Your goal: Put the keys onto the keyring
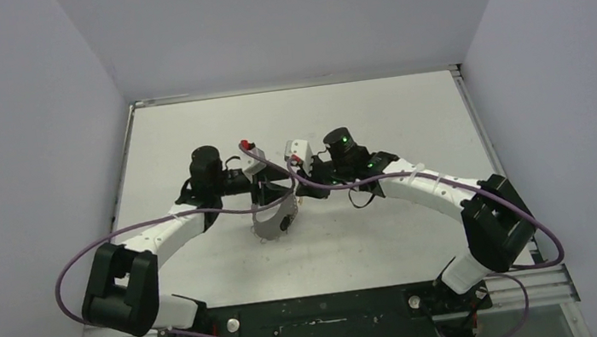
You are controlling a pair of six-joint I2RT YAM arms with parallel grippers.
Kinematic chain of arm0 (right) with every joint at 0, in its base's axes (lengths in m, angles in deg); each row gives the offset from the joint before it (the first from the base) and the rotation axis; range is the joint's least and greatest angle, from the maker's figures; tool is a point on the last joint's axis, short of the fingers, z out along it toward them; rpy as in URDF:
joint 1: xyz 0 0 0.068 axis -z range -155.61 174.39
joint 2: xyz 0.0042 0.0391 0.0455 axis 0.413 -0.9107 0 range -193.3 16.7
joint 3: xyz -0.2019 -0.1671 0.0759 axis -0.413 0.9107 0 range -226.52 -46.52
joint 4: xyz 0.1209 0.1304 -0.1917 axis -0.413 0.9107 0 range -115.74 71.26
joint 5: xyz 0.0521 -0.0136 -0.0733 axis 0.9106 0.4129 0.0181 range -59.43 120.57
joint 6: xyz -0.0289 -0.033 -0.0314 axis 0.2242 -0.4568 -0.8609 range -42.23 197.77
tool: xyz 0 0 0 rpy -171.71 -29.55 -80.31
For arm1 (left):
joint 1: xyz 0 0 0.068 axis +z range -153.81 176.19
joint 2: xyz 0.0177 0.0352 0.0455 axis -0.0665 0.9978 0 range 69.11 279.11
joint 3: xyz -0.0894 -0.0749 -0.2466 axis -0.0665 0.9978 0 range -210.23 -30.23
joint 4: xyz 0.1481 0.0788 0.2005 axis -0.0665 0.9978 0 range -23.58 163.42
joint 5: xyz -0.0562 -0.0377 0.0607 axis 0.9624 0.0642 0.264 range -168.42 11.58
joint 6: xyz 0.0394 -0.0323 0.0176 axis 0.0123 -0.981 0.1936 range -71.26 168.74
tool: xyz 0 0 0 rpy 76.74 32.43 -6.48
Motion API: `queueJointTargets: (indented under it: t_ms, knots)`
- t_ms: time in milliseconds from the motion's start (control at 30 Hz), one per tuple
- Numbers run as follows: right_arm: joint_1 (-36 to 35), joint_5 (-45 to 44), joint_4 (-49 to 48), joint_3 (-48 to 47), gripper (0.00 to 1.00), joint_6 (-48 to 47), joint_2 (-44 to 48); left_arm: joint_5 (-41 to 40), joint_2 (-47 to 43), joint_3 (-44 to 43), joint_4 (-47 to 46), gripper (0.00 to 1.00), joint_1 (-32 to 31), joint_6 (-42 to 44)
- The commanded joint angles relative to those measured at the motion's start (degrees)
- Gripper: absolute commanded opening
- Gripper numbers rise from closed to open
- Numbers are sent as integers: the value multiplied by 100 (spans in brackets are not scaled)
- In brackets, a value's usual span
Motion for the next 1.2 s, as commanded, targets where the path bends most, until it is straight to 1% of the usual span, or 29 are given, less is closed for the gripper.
queueJointTargets:
  t_ms: [0, 133, 267, 333, 400, 467, 633, 867, 900, 967, 1100, 1167]
  knots:
    - [-129, -79, 19, -216, 0, 14, 286, -413, 74, -288, 549, 41, -260, 588]
    - [-167, -109, 54, -218, 0, 39, 346, -660, 151, -349, 1041, 34, -391, 999]
    - [-176, -134, 25, -172, 0, 47, 400, -674, 139, -280, 1085, 31, -408, 1096]
    - [-174, -172, 16, -152, 0, 54, 419, -713, 27, -134, 992, 32, -408, 1151]
    - [-167, -211, -26, -100, 0, 70, 458, -807, -167, 86, 748, 37, -408, 1125]
    - [-167, -212, -74, -56, 0, 91, 508, -827, -294, 250, 658, 38, -408, 1124]
    - [-184, -159, -123, -23, 0, 108, 580, -802, -384, 388, 637, 32, -452, 1139]
    - [-220, -111, -87, 1, 0, 89, 572, -883, -386, 359, 265, 29, -517, 905]
    - [-226, -108, -89, -5, 0, 85, 570, -883, -371, 343, 231, 28, -528, 872]
    - [-236, -113, -89, -15, 0, 78, 552, -891, -342, 308, 202, 21, -548, 838]
    - [-245, -134, -36, -32, 0, 26, 525, -954, -279, 231, 289, 1, -557, 791]
    - [-246, -163, 8, -47, 0, -6, 525, -1022, -268, 231, 319, 0, -557, 746]
